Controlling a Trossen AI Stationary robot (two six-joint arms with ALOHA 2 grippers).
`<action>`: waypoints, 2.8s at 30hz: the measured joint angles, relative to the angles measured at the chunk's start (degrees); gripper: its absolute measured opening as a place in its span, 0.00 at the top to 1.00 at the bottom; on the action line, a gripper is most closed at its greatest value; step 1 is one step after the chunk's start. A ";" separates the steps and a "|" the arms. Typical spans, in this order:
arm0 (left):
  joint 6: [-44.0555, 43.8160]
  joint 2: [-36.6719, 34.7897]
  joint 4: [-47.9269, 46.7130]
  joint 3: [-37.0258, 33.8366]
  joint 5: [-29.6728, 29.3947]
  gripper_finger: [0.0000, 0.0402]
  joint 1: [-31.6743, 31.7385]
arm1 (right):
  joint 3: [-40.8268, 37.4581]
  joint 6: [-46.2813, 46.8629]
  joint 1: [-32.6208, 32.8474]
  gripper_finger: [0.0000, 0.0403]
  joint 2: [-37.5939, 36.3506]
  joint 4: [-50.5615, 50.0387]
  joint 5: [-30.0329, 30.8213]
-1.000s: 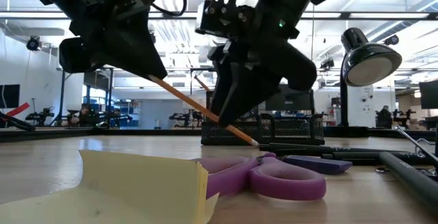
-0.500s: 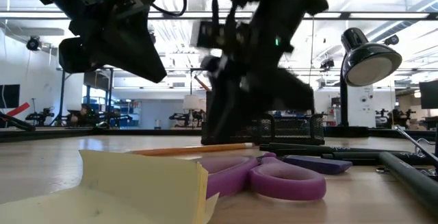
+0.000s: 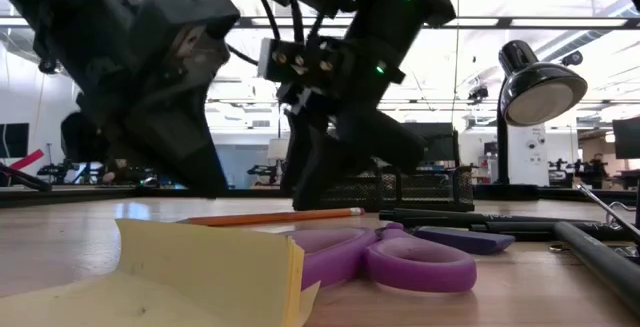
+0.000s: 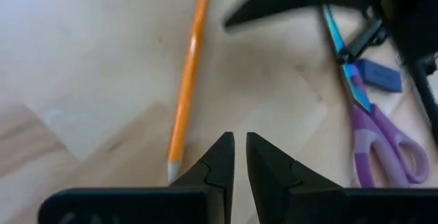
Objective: Pick and place office supplies into organizer
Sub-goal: Put the yellow pencil into the black desk organizer
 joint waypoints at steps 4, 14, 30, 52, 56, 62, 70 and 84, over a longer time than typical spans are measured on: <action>-0.09 1.85 0.92 -0.20 2.61 0.94 -0.21 | 0.10 6.35 -1.95 0.59 -1.17 -2.25 0.33; -13.90 -1.75 0.63 -1.79 7.34 0.94 -0.42 | 0.07 10.09 -4.78 0.60 -3.93 -5.59 -1.49; -34.44 -7.29 6.37 -9.85 4.42 0.94 -0.26 | 0.07 9.94 -4.95 0.61 -4.60 -5.69 -4.74; -32.82 -3.06 6.96 -10.03 3.69 0.94 0.33 | 0.07 7.86 -4.97 0.62 -4.67 -9.69 -4.69; -29.04 -3.12 7.45 -8.31 3.06 0.94 0.37 | 0.05 7.28 -4.93 0.62 -5.02 -15.91 -5.10; -14.87 -2.66 7.80 -4.73 2.85 0.94 0.37 | 0.05 8.98 -4.77 0.63 -5.83 -17.41 -10.76; -14.40 -2.66 7.89 -4.70 5.57 0.94 0.44 | 0.05 11.65 -4.83 0.63 -6.07 -17.19 -10.75; -13.51 3.17 17.88 -4.67 9.13 0.94 0.59 | 0.03 12.23 -3.62 0.64 -6.07 -17.36 -10.92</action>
